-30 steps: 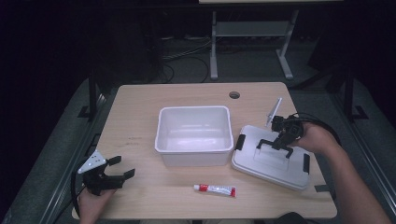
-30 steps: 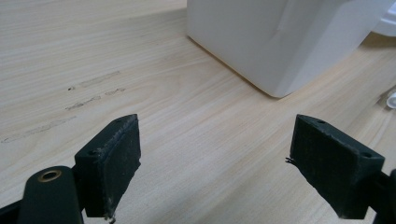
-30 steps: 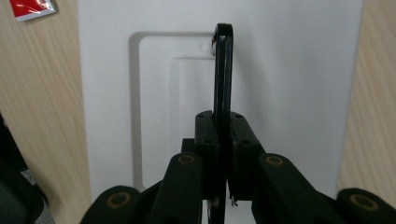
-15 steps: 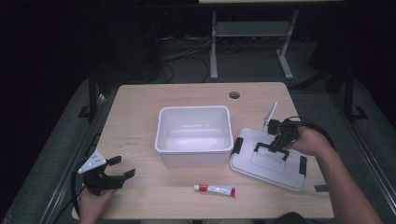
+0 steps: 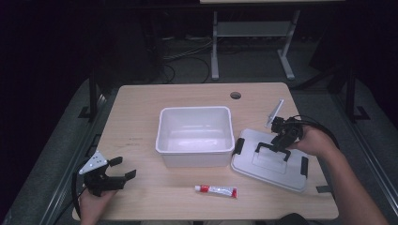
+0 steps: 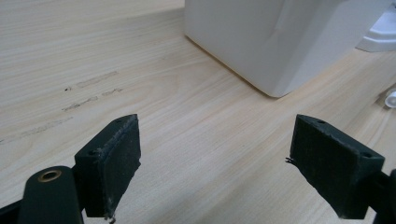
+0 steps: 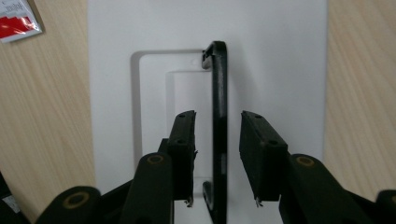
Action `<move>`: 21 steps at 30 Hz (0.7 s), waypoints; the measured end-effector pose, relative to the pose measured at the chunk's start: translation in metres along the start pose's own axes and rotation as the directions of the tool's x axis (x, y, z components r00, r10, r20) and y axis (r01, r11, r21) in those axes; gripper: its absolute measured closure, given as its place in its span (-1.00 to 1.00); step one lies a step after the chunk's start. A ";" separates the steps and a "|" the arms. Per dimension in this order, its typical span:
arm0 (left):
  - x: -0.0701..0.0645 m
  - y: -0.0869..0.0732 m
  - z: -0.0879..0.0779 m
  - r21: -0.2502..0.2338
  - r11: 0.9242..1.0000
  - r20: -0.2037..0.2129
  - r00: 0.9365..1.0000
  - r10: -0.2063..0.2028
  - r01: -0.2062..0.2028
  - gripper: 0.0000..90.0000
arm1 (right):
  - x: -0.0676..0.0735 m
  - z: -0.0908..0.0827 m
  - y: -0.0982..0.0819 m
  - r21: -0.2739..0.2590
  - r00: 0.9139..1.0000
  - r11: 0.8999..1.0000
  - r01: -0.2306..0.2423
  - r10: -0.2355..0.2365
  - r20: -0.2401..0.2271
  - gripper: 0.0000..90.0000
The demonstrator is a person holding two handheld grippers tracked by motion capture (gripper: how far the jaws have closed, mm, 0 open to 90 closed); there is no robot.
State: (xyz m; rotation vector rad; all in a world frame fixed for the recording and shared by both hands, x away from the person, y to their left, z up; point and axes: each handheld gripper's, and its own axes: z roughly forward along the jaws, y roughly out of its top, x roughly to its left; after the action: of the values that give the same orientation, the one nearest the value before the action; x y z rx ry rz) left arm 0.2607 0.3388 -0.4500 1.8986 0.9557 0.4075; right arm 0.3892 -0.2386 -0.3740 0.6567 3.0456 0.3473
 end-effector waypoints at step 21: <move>-0.001 0.001 -0.001 -0.001 1.000 0.004 1.000 0.003 -0.003 -0.65 | 0.056 -0.030 -0.004 -0.002 0.995 0.996 0.091 -0.090 0.053 0.33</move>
State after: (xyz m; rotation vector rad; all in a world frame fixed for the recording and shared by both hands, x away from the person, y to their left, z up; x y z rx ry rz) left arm 0.2595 0.3381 -0.4488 1.8992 0.9501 0.4054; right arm 0.3353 -0.2259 -0.3431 0.5169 3.0111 0.3290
